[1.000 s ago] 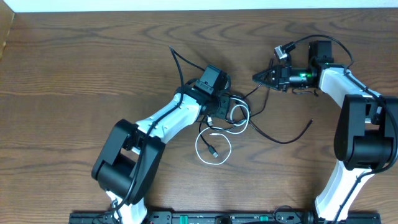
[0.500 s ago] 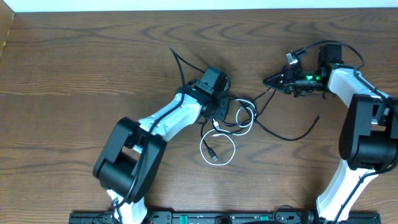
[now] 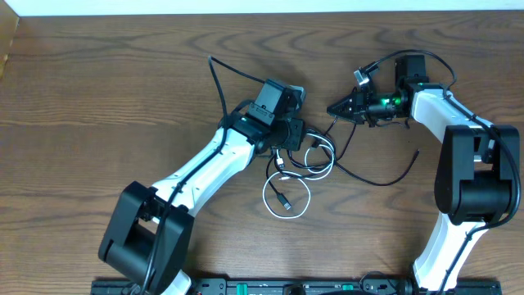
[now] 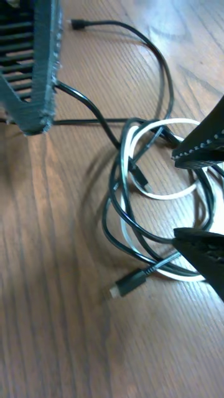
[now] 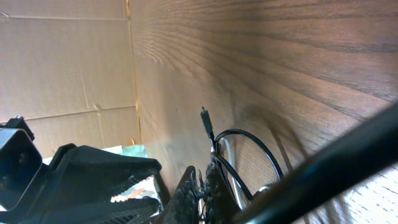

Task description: Untangle cables

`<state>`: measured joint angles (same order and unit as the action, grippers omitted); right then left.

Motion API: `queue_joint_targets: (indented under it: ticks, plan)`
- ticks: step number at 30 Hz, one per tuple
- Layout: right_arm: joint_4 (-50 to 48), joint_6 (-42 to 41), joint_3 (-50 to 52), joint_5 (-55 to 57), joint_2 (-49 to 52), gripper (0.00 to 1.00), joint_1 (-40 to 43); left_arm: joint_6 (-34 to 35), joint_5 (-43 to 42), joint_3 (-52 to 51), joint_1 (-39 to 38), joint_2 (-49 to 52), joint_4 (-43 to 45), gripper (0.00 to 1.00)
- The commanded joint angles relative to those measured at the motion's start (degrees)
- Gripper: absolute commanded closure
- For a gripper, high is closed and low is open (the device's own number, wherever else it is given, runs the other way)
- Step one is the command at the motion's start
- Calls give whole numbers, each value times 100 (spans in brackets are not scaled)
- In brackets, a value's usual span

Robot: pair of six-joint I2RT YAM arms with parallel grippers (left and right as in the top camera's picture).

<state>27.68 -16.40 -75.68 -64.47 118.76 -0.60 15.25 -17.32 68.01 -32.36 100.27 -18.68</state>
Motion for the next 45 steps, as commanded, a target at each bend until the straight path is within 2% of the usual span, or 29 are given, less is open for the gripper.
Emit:
queue_joint_targets:
  ticks: [1, 8, 13, 23, 27, 35, 40, 42, 45]
  plan:
    - [-4, -94, 4, -57, -144, 99, -17, 660, -131, 2, 13, 179, 92, 64]
    - [-4, -94, 4, -57, -144, 99, -26, 2470, -127, 0, -26, 487, 426, 64]
    - [-2, -94, 4, -57, -144, 99, -26, 3338, -125, 0, -120, 575, 732, 60]
    - [-2, -94, 4, -57, -144, 99, -72, 4223, 260, -2, -494, 723, 791, 57]
    - [-4, -94, 4, -57, -144, 99, -101, 4404, 748, -2, -577, 732, 785, 50]
    - [-2, -94, 4, -59, -144, 99, -101, 4828, 1097, -2, -575, 866, 811, 49]
    - [-2, -94, 4, -59, -144, 99, -101, 5003, 1003, -2, -577, 1091, 957, 49]
    - [-2, -94, 4, -59, -144, 99, -101, 5001, 990, -2, -577, 1130, 984, 50]
    - [-2, -94, 4, -59, -144, 99, -101, 4994, 984, -2, -577, 1128, 962, 65]
